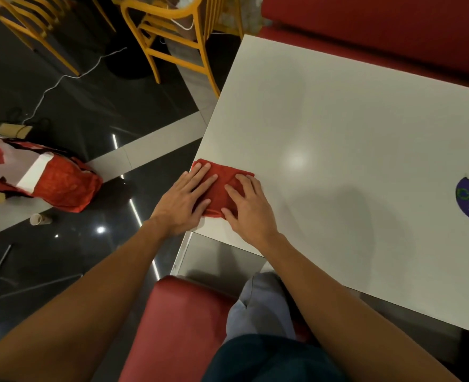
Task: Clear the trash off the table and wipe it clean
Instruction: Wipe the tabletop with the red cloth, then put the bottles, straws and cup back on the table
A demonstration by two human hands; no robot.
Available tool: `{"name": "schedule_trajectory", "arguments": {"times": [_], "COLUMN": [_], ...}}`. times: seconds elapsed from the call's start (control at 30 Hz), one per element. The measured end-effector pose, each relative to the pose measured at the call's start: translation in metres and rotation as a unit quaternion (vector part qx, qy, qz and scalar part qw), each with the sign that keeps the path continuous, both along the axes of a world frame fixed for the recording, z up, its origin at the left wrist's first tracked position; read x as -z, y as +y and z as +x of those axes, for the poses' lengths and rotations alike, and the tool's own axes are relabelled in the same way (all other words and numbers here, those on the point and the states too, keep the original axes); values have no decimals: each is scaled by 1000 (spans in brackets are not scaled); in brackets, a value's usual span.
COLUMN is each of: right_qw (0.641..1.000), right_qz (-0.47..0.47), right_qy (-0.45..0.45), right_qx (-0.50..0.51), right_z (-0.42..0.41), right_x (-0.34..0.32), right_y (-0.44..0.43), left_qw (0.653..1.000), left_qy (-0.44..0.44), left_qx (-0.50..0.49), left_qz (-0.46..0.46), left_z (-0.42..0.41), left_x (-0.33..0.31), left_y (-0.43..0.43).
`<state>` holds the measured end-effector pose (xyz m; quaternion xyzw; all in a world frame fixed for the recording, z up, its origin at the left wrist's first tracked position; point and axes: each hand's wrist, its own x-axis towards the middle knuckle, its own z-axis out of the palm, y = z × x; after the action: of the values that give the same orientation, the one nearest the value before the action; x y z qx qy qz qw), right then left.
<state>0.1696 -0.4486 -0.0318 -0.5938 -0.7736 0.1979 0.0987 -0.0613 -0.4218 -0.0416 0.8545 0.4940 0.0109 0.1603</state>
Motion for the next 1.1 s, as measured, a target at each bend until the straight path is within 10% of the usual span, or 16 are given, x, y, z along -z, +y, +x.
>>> {"name": "schedule_trajectory", "arguments": {"times": [0.53, 1.1], "right_qw": [992, 883], "right_qz": [8, 9], "right_qy": [74, 212], "right_qx": [100, 418], "right_z": [74, 296], "right_x": [-5, -30], "right_y": [-19, -138], "left_qw": [992, 958], "left_qy": [-110, -151], "left_qx": [-42, 227], "left_qz": [34, -89], "left_z": [91, 386], "left_x": [-29, -52], "left_y": [17, -4]}}
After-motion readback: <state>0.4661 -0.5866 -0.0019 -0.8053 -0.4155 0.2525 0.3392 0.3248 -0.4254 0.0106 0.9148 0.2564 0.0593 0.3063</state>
